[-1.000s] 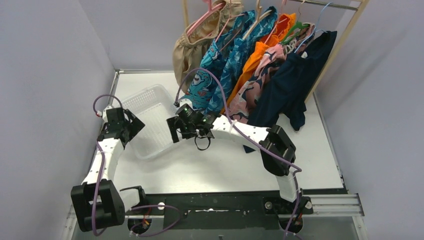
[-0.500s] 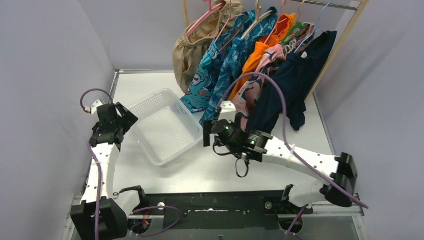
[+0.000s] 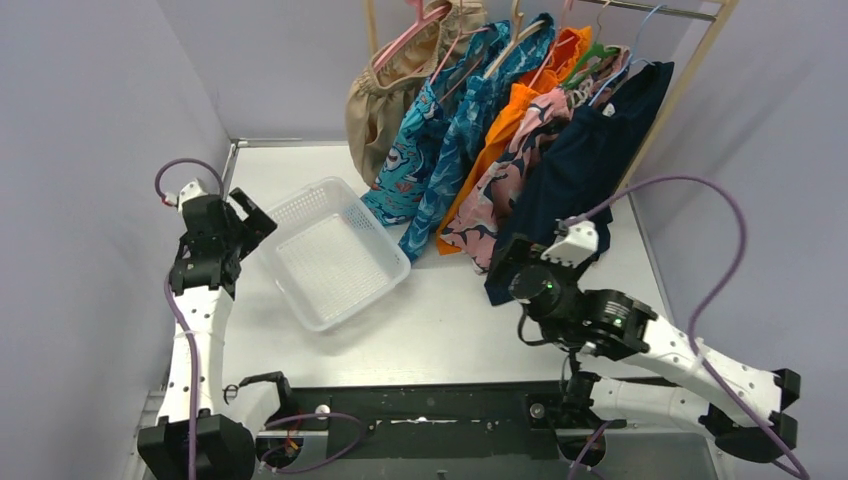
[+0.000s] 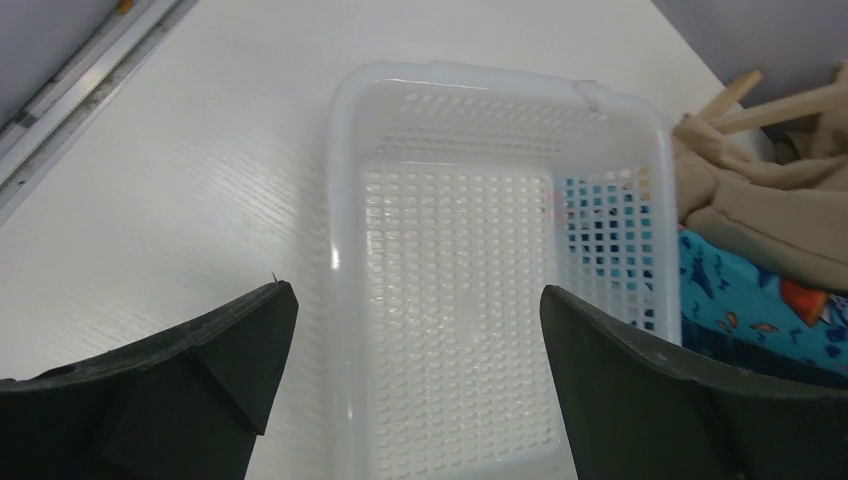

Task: Remove the shorts from the hanger
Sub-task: Adjust the basket at the center of the board.

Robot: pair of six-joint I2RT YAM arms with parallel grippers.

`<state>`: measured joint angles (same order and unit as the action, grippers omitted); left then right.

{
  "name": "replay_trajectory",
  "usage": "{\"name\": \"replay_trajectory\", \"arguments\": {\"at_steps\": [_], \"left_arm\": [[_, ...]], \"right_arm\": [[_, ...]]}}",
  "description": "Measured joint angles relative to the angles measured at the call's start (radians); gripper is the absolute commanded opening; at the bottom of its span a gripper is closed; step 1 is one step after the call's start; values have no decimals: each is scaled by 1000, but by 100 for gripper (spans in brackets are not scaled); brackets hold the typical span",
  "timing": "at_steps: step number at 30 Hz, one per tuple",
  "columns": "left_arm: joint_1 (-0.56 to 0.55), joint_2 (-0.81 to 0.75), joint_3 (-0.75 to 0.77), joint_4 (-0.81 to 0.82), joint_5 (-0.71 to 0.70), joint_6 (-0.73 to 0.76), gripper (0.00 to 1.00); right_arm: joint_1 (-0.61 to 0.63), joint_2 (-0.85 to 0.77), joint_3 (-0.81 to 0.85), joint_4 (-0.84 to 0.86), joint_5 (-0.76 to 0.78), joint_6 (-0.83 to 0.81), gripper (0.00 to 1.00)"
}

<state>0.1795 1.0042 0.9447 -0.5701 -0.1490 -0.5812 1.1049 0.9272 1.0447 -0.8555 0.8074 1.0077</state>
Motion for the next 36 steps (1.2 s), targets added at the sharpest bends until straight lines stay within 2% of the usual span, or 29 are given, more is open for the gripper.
{"name": "replay_trajectory", "arguments": {"at_steps": [4, 7, 10, 13, 18, 20, 24, 32, 36], "left_arm": [[-69, -2, 40, 16, 98, 8, 94], [-202, 3, 61, 30, 133, 10, 94], [-335, 26, 93, 36, 149, 10, 95], [-433, 46, 120, 37, 151, 10, 94], [-475, 39, 122, 41, 161, 13, 91], [-475, 31, 122, 53, 198, 19, 89], [-508, 28, 120, 103, 309, 22, 88], [-865, 146, 65, 232, 370, 16, 89], [-942, 236, -11, 289, 334, -11, 89]], "right_arm": [[-77, -102, 14, -74, 65, -1, 98], [-319, -93, 76, -82, 30, -106, 99], [-646, -29, 145, -64, -95, -229, 100], [-949, 18, 158, -5, -294, -342, 100], [-1243, 57, 201, 11, -633, -437, 98], [-1284, 70, 233, 37, -728, -449, 98], [-1287, 65, 278, 91, -845, -450, 98], [-1287, 64, 326, 140, -961, -458, 99], [-1286, 86, 373, 134, -1006, -475, 98]]}}
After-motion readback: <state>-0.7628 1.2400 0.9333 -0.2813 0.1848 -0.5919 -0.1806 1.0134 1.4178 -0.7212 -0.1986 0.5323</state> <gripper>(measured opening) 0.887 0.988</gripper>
